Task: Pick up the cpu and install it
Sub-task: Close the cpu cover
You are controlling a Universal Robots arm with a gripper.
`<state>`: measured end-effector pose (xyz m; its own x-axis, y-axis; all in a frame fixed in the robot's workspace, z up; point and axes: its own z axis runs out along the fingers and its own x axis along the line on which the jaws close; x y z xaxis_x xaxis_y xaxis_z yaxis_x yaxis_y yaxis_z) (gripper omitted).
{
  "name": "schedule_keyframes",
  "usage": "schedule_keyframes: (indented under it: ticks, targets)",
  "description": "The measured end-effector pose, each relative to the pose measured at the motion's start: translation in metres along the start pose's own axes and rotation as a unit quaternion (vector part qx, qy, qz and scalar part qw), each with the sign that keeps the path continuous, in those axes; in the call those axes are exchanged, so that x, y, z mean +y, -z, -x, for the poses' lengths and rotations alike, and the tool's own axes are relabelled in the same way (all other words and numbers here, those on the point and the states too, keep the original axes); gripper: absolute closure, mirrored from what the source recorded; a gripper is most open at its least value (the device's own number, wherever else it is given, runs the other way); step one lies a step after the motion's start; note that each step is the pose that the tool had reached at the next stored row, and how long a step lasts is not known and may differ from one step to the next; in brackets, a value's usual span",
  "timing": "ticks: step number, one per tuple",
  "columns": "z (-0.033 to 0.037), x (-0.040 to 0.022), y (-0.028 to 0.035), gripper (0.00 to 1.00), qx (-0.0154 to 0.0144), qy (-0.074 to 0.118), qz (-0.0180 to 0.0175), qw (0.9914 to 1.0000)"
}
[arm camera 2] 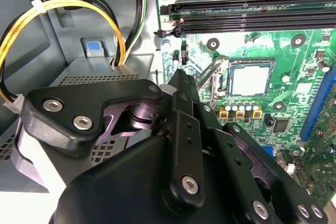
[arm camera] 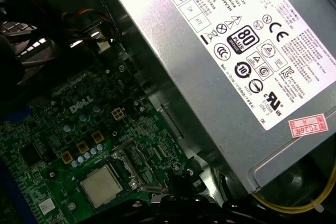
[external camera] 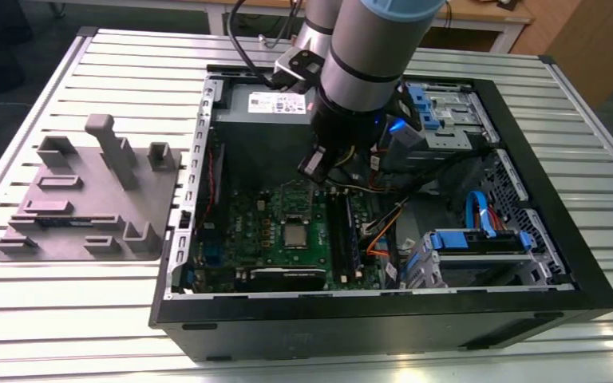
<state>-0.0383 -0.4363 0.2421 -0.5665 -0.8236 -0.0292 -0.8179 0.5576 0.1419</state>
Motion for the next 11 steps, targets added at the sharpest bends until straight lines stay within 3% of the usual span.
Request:
schedule_keyframes:
  ticks: [11]
  targets:
    - [0.0,0.0003,0.0018,0.9,-0.0015,0.0,0.001,1.0]
